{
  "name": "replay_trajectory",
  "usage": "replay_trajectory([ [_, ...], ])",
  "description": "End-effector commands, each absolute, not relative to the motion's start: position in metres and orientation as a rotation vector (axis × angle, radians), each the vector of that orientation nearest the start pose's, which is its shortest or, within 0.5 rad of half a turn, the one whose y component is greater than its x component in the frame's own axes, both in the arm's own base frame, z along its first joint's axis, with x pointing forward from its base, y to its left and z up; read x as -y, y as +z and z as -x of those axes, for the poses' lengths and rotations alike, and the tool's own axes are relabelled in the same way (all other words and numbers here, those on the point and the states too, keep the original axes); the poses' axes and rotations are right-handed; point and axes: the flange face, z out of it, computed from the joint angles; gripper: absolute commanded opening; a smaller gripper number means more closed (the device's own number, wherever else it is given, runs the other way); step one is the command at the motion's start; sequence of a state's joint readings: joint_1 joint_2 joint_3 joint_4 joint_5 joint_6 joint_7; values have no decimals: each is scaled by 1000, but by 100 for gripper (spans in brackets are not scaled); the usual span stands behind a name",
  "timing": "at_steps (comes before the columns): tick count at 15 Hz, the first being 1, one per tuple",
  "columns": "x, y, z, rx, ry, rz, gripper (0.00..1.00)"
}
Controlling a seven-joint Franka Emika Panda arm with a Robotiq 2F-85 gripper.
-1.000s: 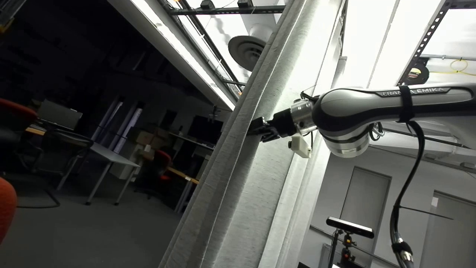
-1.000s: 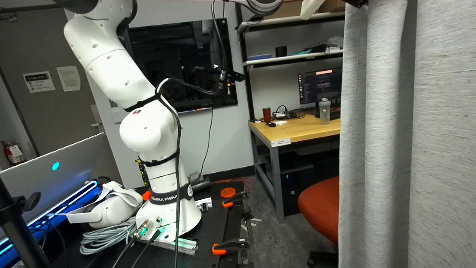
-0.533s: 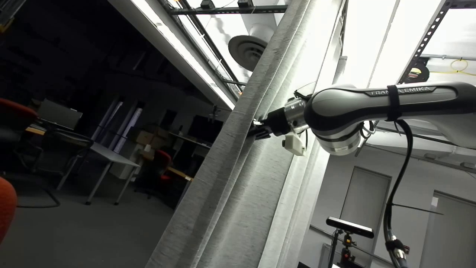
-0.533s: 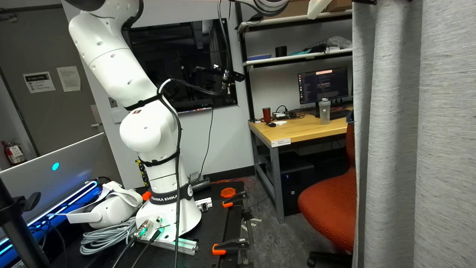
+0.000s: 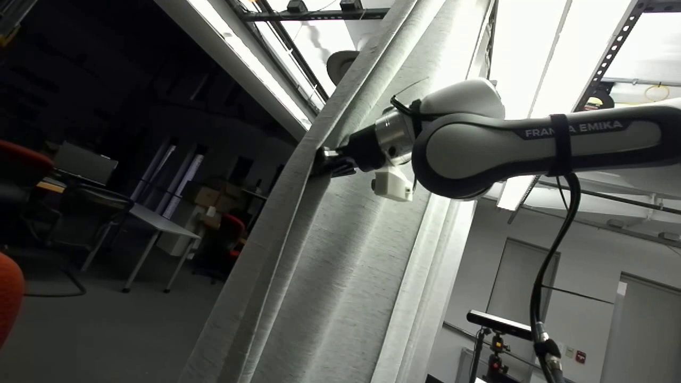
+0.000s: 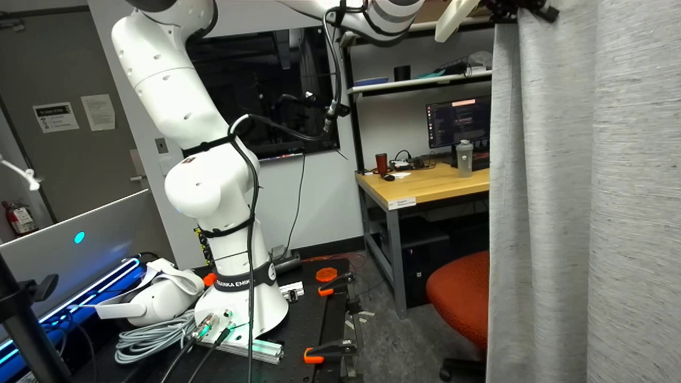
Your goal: Draw the curtain
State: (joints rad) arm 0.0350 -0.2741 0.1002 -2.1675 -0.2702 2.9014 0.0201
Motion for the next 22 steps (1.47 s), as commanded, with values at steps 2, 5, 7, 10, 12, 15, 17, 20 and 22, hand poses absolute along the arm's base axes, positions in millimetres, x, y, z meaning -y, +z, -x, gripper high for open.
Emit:
replay_trajectory([
  [2,-203,619,-500,593,-1569,2771,0],
  [5,-269,619,-483,705,-1612,2714,0],
  [7,-305,618,-473,741,-1614,2684,0],
  [10,-357,623,-454,777,-1563,2629,0],
  [12,-383,627,-442,841,-1546,2599,0],
  [15,-414,623,-431,918,-1500,2616,0],
  [17,-433,625,-423,982,-1482,2607,0],
  [20,-459,623,-412,1041,-1441,2583,0],
  [22,-477,621,-403,1084,-1425,2540,0],
])
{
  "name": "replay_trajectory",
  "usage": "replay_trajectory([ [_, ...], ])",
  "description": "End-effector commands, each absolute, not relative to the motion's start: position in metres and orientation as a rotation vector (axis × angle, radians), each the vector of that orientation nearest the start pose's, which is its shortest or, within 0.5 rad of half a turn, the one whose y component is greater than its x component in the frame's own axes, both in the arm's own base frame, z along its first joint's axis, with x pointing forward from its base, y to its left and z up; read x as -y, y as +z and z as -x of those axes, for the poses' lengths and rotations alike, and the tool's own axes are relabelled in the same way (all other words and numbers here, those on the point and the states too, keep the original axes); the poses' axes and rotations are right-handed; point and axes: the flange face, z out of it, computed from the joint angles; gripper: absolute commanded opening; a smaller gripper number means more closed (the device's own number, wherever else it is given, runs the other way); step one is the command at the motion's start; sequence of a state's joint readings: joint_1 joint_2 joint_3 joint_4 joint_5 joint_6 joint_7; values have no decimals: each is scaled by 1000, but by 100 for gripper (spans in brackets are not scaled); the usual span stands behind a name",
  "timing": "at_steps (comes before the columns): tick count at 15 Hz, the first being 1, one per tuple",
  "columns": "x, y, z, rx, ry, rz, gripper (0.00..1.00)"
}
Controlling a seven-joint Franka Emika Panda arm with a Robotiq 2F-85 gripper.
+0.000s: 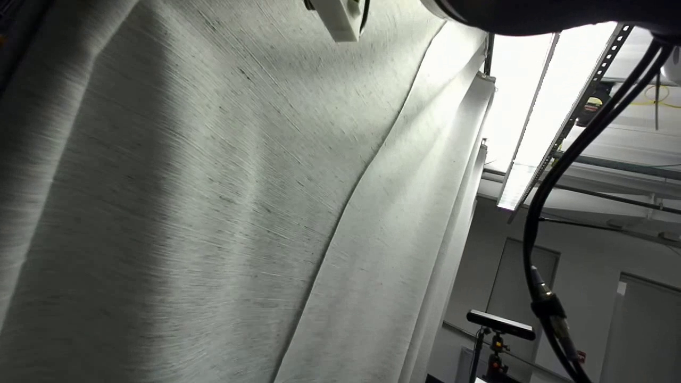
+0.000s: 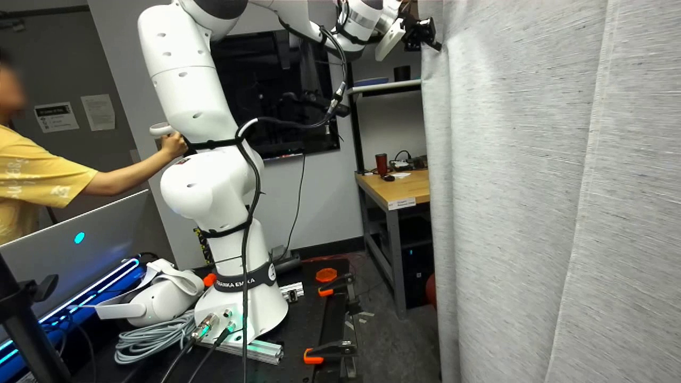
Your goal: Draw the curtain
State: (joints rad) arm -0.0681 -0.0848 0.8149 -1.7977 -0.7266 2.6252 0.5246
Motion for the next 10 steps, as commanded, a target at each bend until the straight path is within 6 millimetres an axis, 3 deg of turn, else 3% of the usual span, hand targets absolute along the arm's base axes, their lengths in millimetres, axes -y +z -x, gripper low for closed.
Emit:
replay_trajectory([
  [1,-484,624,-398,1108,-1432,2512,0],
  [3,-499,626,-387,1154,-1441,2457,0],
  [6,-520,613,-377,1221,-1389,2435,0],
  [10,-544,618,-361,1282,-1409,2349,0],
])
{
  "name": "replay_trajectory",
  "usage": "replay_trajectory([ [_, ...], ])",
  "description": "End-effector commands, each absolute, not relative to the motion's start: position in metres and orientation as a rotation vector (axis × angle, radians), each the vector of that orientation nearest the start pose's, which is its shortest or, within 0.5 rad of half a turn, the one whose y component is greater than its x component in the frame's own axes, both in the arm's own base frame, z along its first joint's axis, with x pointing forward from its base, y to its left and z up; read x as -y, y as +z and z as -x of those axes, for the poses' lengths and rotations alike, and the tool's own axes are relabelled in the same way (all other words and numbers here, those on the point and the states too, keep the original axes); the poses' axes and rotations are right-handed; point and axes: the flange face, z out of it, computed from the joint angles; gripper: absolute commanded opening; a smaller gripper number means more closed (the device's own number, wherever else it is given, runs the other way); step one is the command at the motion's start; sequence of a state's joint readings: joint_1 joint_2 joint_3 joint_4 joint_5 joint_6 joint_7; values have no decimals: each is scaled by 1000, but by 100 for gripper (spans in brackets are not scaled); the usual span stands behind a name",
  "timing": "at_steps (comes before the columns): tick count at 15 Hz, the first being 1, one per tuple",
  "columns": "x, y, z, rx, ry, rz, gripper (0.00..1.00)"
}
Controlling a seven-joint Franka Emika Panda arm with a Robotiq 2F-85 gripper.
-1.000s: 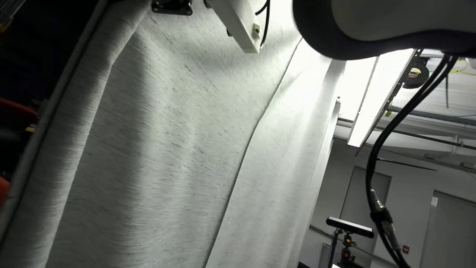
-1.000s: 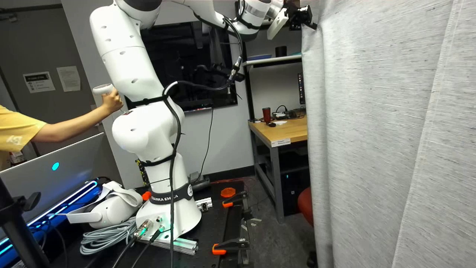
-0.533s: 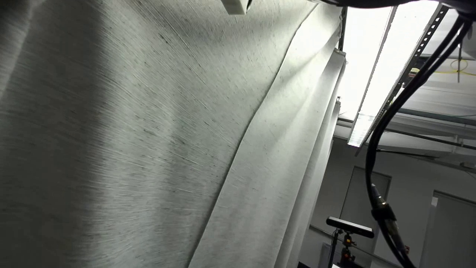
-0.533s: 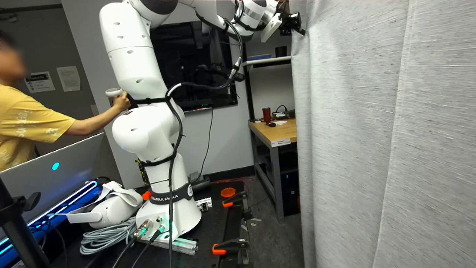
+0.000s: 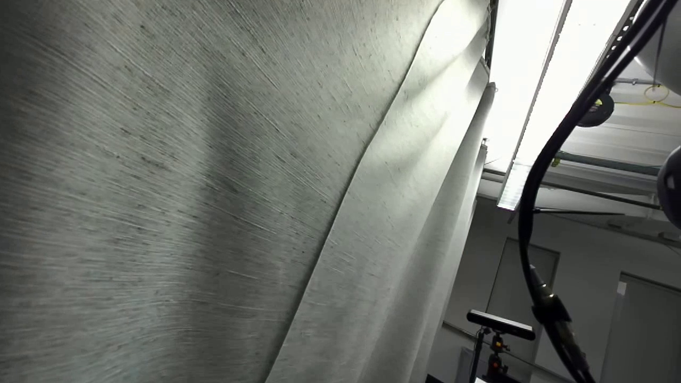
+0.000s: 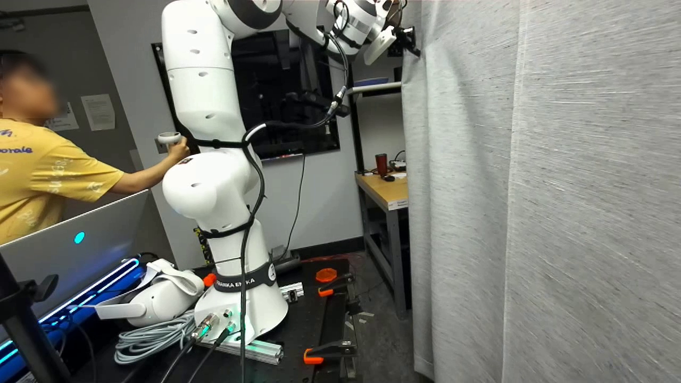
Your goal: Draw the curtain
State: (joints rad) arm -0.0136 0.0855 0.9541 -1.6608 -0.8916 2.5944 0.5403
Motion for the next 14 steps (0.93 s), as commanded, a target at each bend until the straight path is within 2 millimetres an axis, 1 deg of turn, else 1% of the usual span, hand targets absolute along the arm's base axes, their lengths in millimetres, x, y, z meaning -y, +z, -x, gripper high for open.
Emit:
replay_trajectory([
  [1,-550,616,-359,1291,-1404,2332,0],
  [4,-571,605,-348,1322,-1360,2289,0],
  [9,-610,609,-316,1379,-1381,2148,0],
  [11,-630,596,-304,1409,-1334,2142,0],
  [12,-639,592,-297,1419,-1320,2126,0],
  [14,-653,596,-287,1437,-1323,2084,0],
])
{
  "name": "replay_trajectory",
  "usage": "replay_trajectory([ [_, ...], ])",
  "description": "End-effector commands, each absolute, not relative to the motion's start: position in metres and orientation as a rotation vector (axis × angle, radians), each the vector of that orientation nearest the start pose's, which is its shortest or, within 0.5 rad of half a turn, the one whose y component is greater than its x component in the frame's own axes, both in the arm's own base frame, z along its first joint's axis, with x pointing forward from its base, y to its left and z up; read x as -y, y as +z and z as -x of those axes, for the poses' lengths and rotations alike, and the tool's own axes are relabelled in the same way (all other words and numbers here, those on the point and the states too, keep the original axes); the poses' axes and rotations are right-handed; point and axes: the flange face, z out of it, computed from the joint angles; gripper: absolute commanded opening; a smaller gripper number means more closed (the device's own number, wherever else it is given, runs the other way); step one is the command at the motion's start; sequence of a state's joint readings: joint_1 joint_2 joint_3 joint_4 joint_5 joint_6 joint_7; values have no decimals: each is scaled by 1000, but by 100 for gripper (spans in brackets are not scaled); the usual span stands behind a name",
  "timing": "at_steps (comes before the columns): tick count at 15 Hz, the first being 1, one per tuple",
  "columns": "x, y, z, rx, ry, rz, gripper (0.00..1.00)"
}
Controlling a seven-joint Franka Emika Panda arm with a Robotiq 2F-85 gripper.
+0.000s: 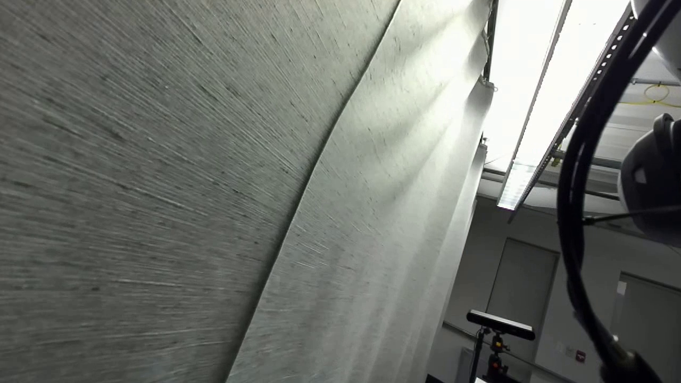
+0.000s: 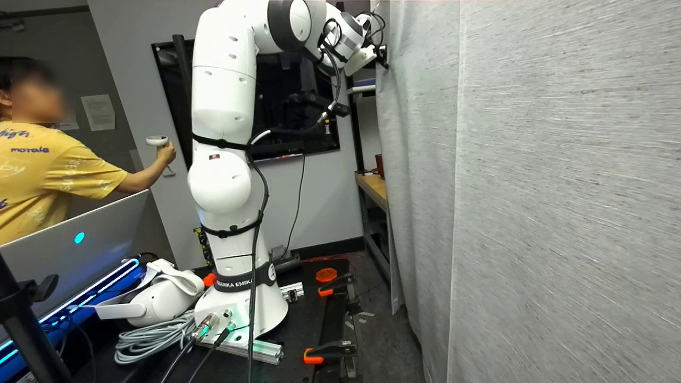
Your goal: Draw the curtain
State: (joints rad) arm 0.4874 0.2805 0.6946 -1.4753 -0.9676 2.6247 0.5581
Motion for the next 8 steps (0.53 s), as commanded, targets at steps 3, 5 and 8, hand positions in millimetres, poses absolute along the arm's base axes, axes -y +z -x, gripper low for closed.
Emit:
replay_trajectory([
  [3,-670,592,-280,1457,-1296,2069,0],
  [5,-680,586,-280,1479,-1271,2064,0],
  [8,-687,589,-288,1499,-1256,2049,0],
])
